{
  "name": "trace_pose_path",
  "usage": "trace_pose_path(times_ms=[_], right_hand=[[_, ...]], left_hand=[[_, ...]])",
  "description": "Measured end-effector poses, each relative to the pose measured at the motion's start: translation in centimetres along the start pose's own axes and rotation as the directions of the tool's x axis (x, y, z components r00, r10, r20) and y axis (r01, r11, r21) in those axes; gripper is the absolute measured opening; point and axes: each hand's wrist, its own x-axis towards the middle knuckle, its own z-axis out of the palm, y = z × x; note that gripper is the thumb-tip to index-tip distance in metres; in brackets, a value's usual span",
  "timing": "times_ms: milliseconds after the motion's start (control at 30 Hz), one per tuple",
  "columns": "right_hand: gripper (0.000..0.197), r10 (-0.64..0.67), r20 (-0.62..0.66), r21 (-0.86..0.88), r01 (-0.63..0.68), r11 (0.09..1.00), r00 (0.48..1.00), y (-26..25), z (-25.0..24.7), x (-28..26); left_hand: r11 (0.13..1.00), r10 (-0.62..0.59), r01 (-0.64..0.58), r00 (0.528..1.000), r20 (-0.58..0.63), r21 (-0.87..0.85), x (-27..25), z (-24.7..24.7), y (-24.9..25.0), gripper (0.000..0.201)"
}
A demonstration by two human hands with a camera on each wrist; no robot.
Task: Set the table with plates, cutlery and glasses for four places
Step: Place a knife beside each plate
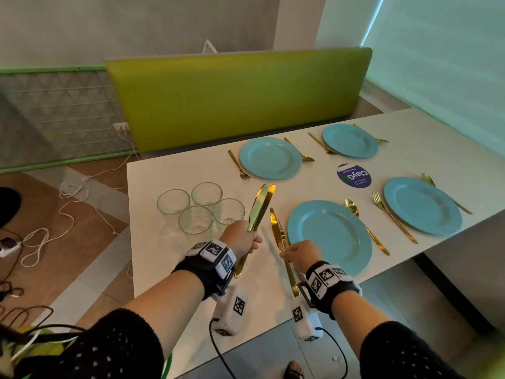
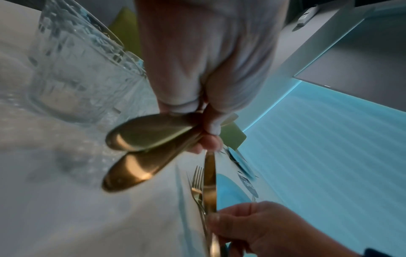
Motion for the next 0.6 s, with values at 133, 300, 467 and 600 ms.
trace_pose_path(times_ms=[133, 300, 467, 600], right_hand=[[0.018, -0.009, -0.005, -0.077, 0.009, 0.997, 1.0, -0.1, 1.3, 0.3], [0.021, -0.018, -0.062, -0.139, 0.009, 0.99, 0.998, -0.2, 2.4, 0.4], [0.019, -0.017, -0.125, -0.153, -0.002, 0.988, 0.992, -0.5, 2.8, 0.4], [0.019, -0.027, -0.149, -0.176, 0.0, 0.984, 0.988, -0.2, 2.6, 0.2]], left_hand=[[1.0, 0.018, -0.018, 1.0, 0.008, -0.008, 0.2, -0.2, 0.3, 0.014], [1.0, 0.022, -0.023, 1.0, -0.019, -0.021, 0.3, -0.2, 0.0, 0.014], [1.0, 0.017, -0.018, 0.999, -0.034, -0.024, 0.1, -0.5, -0.2, 0.011], [0.999, 0.021, -0.022, 1.0, -0.012, -0.03, 0.0, -0.7, 0.0, 0.011]])
